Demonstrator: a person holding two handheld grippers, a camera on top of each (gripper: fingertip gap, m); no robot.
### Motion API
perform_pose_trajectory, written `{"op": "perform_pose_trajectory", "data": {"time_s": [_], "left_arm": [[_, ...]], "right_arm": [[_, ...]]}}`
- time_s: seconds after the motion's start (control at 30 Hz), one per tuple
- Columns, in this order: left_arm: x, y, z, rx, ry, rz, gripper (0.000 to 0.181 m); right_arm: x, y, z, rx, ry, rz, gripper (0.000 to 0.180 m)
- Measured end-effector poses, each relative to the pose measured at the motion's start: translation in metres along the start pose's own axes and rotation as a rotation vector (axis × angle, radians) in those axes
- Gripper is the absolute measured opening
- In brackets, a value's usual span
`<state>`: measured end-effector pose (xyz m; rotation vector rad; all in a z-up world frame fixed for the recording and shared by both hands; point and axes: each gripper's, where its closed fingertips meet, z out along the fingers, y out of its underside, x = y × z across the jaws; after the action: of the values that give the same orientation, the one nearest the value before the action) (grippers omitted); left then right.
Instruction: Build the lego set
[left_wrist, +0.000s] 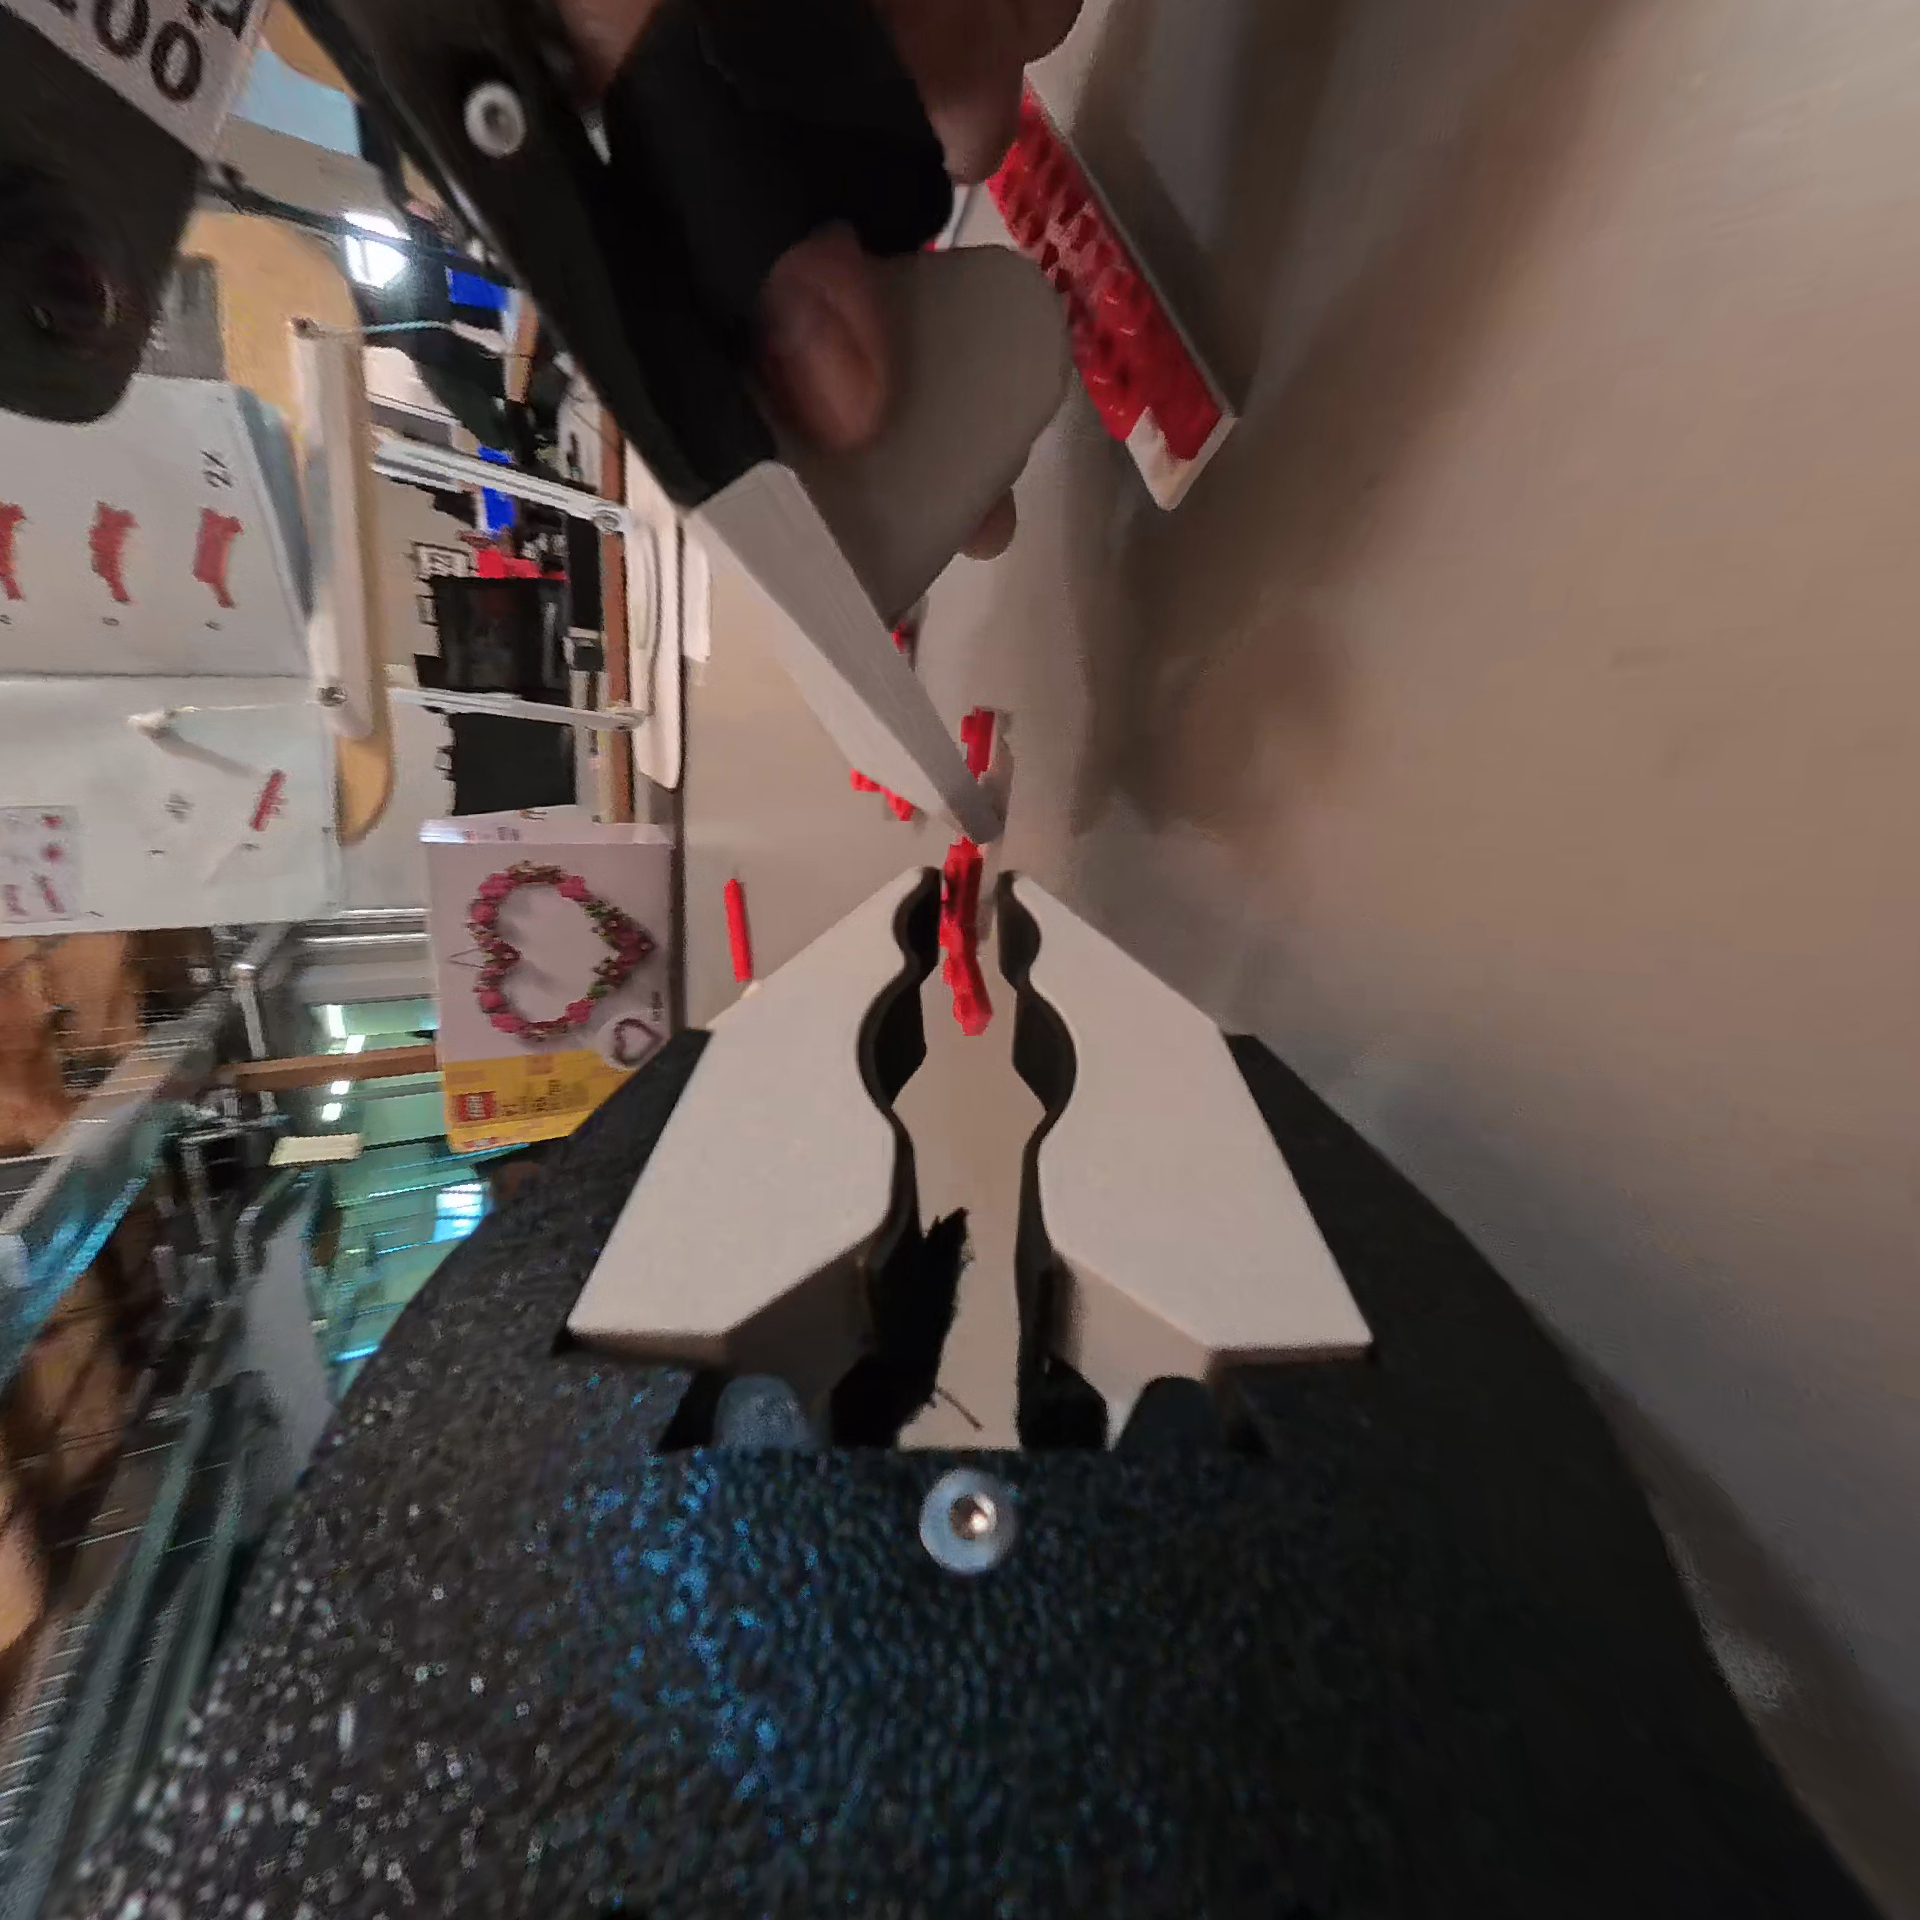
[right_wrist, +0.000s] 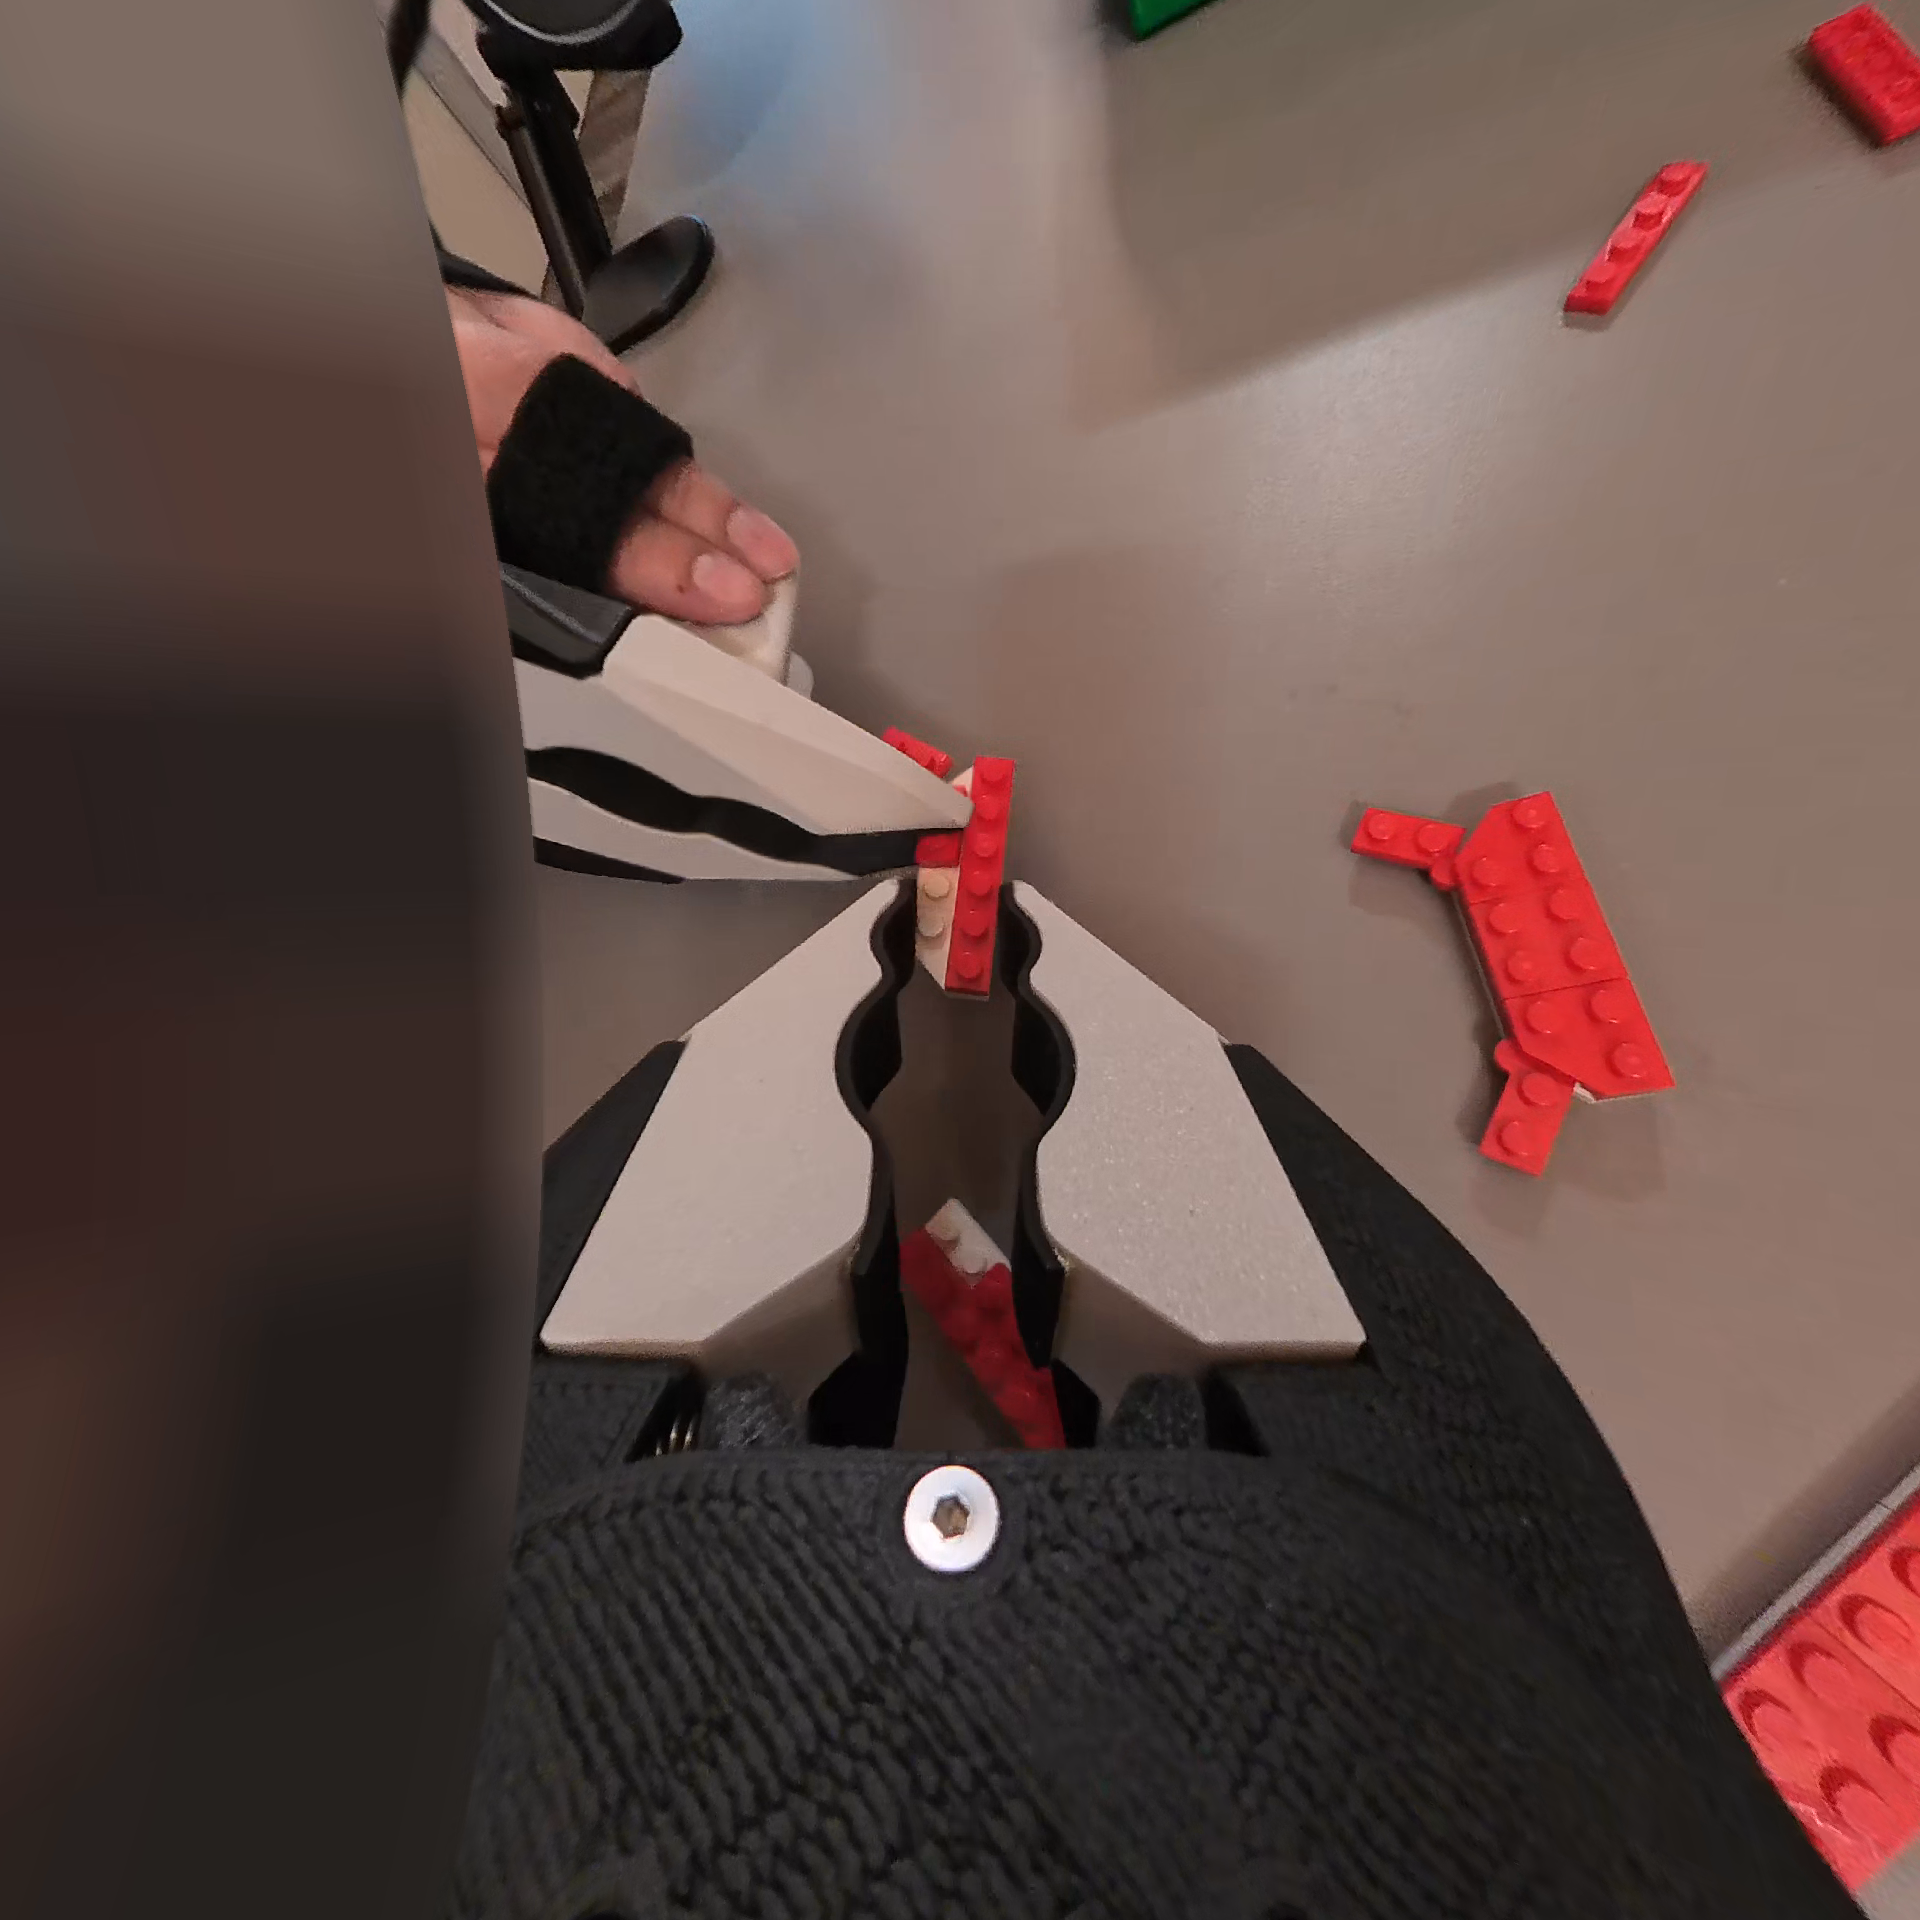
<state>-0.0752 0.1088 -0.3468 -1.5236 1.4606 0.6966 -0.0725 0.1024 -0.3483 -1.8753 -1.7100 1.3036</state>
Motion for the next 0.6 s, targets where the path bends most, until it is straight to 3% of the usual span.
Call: {"op": "perform_pose_trajectory", "data": {"time_s": [0.03, 0.43, 0.6], "left_arm": [[-0.0007, -0.0001, 0.0, -0.003, -0.015, 0.022, 0.008], [-0.0028, -0.0022, -0.0056, -0.006, -0.085, 0.207, 0.006], [0.0024, 0.001, -0.0027, -0.016, -0.056, 0.196, 0.006]], "right_arm": [[-0.0002, -0.0006, -0.0003, 0.004, -0.003, 0.004, 0.013], [-0.0052, -0.0016, -0.0011, 0.007, -0.032, 0.02, 0.013], [-0.0021, 0.003, 0.004, -0.024, 0.012, -0.017, 0.013]]}}
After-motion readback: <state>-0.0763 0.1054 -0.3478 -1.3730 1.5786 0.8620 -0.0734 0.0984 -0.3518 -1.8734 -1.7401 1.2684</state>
